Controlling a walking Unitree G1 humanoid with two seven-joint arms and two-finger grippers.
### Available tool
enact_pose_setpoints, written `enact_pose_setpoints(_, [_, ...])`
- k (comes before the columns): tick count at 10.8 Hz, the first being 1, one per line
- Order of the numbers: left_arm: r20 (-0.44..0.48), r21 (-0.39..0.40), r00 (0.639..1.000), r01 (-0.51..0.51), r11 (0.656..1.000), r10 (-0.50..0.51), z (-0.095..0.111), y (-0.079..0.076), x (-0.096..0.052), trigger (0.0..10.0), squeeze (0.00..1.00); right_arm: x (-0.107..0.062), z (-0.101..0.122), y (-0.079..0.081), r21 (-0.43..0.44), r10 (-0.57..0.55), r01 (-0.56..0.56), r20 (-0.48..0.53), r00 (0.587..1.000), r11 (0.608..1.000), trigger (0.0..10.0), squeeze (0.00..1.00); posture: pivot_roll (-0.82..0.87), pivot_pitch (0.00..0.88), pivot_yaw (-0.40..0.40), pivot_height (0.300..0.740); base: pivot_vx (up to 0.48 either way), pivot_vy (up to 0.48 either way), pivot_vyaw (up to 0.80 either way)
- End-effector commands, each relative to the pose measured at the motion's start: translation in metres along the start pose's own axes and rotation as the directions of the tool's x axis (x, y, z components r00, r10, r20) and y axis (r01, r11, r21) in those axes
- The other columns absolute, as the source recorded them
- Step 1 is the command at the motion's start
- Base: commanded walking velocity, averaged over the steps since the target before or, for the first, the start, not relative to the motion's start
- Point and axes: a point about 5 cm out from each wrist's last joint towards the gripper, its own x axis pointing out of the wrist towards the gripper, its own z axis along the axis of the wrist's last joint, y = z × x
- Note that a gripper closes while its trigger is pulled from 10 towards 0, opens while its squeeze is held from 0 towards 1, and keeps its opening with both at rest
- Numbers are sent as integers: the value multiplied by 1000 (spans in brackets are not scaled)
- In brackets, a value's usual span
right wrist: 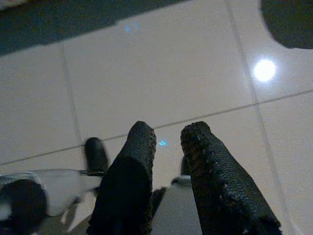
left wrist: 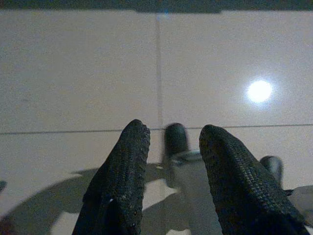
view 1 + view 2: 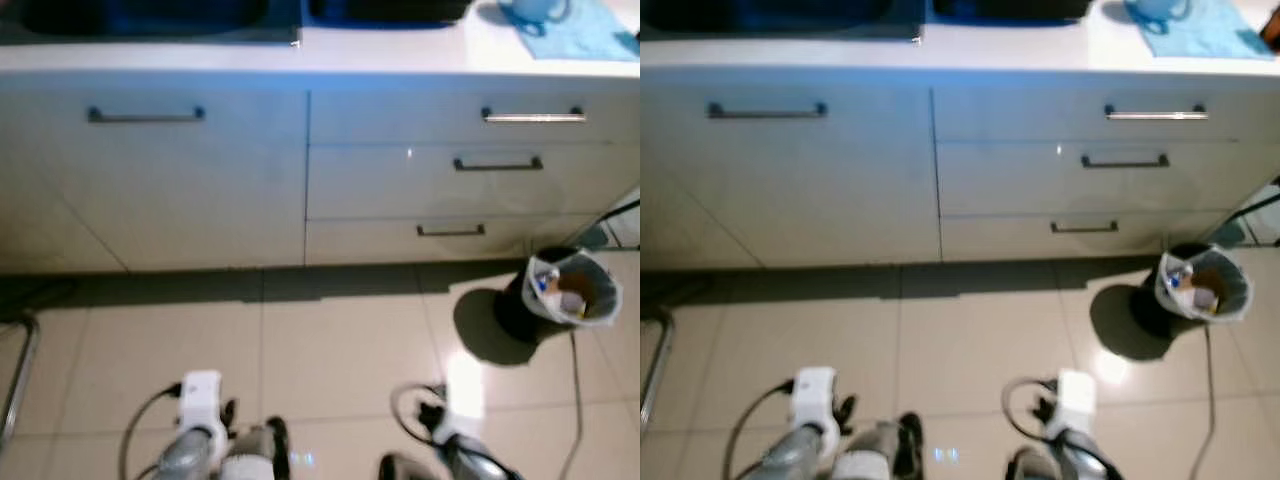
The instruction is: Kitchen organization
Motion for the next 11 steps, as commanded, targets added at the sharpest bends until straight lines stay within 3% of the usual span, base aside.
enact_pose_setpoints(1, [-44,-14,999,-2,1000,1,-13,-4,-3,10000,0,-6,-12,-11,5,-29,30,-39,999,1000,10000,0,36,237,-1,740,0,446,0])
enact_pose_setpoints(8, [-52,-10,999,-2,1000,1,-15,-2,-4,10000,0,-6,-14,-10,13,-25,26,-44,999,1000,10000,0,35,242,-1,740,0,410,0])
enact_pose_setpoints(11, [-39,-17,999,6,1000,-7,-15,-4,-4,10000,0,-6,-14,-11,6,-28,28,-47,999,1000,10000,0,35,245,-6,740,0,0,0])
